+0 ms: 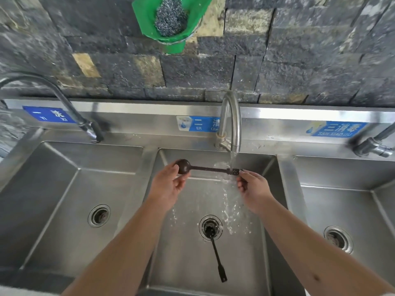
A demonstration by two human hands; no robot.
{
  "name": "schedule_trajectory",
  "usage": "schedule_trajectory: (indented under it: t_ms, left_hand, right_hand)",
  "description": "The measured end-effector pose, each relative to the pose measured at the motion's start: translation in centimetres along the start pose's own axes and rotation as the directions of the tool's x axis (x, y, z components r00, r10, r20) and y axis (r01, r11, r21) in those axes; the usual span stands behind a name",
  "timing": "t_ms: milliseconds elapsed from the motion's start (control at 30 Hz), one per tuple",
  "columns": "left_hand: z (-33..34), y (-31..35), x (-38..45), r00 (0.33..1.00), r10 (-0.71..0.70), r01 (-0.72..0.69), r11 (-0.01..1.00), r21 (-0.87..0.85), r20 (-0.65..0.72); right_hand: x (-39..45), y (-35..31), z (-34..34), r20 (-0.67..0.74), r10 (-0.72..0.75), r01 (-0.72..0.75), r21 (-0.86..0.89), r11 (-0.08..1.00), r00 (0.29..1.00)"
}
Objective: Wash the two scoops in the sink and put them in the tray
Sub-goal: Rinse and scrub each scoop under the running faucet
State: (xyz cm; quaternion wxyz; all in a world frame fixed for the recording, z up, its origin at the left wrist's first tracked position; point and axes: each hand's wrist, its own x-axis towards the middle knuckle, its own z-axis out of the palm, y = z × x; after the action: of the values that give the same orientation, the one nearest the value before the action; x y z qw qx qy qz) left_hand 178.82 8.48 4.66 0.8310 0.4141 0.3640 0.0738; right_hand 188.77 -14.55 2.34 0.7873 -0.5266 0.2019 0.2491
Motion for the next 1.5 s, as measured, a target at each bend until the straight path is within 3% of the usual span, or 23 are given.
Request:
schedule_trajectory:
  t_ms: [200, 367, 600, 767, 867, 1000, 1067, 1133, 1167, 1233, 1300, 1400, 1500]
  left_hand:
    - [-2.7, 0.7, -0.8, 0.998, 0.038, -0.042, 0.996, -0.074, -0.054]
    - [-3.0, -0.7, -1.3, 0.997, -0.054, 0.049, 0.993, -0.106, -0.049]
    - [1.6, -5.0, -0.6, 0.986, -0.160, 0.154, 0.980, -0.125, -0.041]
    - [5.2, -8.4, 0.0, 0.975, -0.205, 0.207, 0.978, -0.018, 0.089]
    - [7.2, -9.7, 0.7, 0.962, -0.229, 0.230, 0.973, 0.010, 0.145]
    - [9.9, -10.4, 1.6, 0.926, -0.290, 0.315, 0.946, -0.071, 0.243]
    - [10.7, -10.3, 1.8, 0.907, -0.305, 0.346, 0.933, -0.101, 0.290]
    - [10.7, -10.3, 1.7, 0.888, -0.320, 0.359, 0.931, -0.063, 0.330]
    - [10.6, -10.4, 1.6, 0.880, -0.339, 0.371, 0.928, -0.034, 0.333]
    - [10.4, -10.9, 0.9, 0.858, -0.406, 0.424, 0.906, 0.011, 0.315]
    - [10.3, -11.6, -0.4, 0.822, -0.461, 0.458, 0.884, 0.092, 0.334]
    - [10.5, -13.0, -2.5, 0.786, -0.508, 0.448, 0.861, 0.241, 0.353]
    - [11.3, -14.6, -4.0, 0.766, -0.507, 0.412, 0.859, 0.303, 0.396]
  right_hand:
    - [-0.9, 0.2, 2.5, 0.115, 0.082, -0.080, -0.024, 0.997, 0.990]
    - [-2.4, 0.5, 1.7, 0.190, 0.077, -0.084, 0.028, 0.996, 0.979]
    - [-7.2, 0.2, -4.3, 0.143, -0.112, 0.147, -0.268, 0.952, 0.983]
    - [-11.7, 0.7, -8.3, 0.040, -0.217, 0.188, -0.664, 0.723, 0.975]
    - [-14.3, 1.6, -8.9, 0.032, -0.230, 0.191, -0.672, 0.715, 0.973]
    - [-15.7, 2.5, -8.3, -0.029, -0.173, 0.123, -0.592, 0.796, 0.984]
    - [-15.5, 2.8, -7.5, -0.057, -0.149, 0.083, -0.612, 0.787, 0.987]
    - [-15.2, 3.0, -6.8, -0.085, -0.248, 0.107, -0.736, 0.669, 0.965]
    - [-14.9, 3.0, -6.5, -0.067, -0.373, 0.156, -0.829, 0.538, 0.926]
    - [-14.5, 3.3, -6.5, 0.098, -0.606, 0.240, -0.958, 0.158, 0.789]
    - [-14.5, 3.5, -6.7, 0.258, -0.668, 0.249, -0.962, -0.111, 0.698]
    - [-14.3, 3.5, -7.6, 0.335, -0.651, 0.193, -0.940, -0.281, 0.681]
    - [-14.1, 3.1, -9.8, 0.310, -0.633, 0.172, -0.947, -0.271, 0.710]
